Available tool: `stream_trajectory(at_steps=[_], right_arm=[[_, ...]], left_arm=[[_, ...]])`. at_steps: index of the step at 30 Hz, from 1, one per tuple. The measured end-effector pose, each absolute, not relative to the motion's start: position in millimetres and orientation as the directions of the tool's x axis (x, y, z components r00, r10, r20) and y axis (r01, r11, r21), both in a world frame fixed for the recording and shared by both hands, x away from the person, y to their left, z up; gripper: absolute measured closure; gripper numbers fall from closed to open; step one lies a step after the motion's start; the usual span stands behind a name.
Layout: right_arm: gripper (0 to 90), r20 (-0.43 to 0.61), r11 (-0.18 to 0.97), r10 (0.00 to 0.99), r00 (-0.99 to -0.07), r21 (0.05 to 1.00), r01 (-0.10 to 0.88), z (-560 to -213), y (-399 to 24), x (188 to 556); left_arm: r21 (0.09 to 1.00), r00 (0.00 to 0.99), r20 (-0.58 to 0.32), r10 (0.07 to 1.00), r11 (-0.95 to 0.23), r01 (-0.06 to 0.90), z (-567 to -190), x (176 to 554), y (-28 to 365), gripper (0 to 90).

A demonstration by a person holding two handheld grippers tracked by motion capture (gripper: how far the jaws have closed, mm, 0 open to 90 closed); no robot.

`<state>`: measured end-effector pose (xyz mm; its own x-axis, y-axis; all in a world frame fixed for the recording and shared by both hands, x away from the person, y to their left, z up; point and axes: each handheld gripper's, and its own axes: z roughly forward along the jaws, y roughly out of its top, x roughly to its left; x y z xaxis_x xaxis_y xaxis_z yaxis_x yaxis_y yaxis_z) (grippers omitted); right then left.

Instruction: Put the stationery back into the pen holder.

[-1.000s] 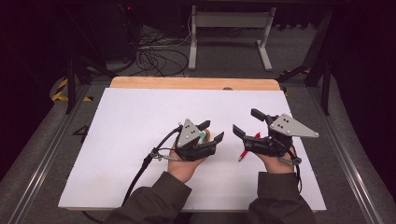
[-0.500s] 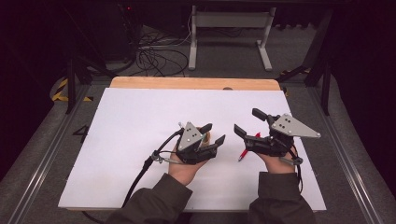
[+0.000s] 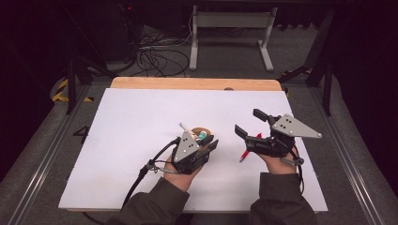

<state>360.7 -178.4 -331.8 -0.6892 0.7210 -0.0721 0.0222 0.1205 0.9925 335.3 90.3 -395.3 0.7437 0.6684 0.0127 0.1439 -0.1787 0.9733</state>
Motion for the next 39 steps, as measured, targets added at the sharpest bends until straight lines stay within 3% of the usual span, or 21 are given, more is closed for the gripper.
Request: stream_trajectory(at_steps=[5, 15, 39], right_arm=[[19.6, -0.074, 0.123, 0.720, -0.691, 0.992, 0.021, -331.9, -177.9, 361.0], [19.6, -0.073, 0.126, 0.717, -0.693, 0.992, 0.026, -332.5, -176.7, 361.3], [19.6, -0.073, 0.126, 0.717, -0.693, 0.992, 0.025, -332.4, -177.1, 361.2]], left_arm=[[0.971, 0.733, -0.011, 0.680, -0.167, 0.170, -399.8, 329.0, 102.5, 89.7], [0.962, 0.709, 0.016, 0.705, -0.203, 0.181, -411.2, 316.7, 118.9, 89.9], [0.914, 0.670, 0.010, 0.742, -0.278, 0.295, -439.5, 337.1, 126.1, 90.0]])
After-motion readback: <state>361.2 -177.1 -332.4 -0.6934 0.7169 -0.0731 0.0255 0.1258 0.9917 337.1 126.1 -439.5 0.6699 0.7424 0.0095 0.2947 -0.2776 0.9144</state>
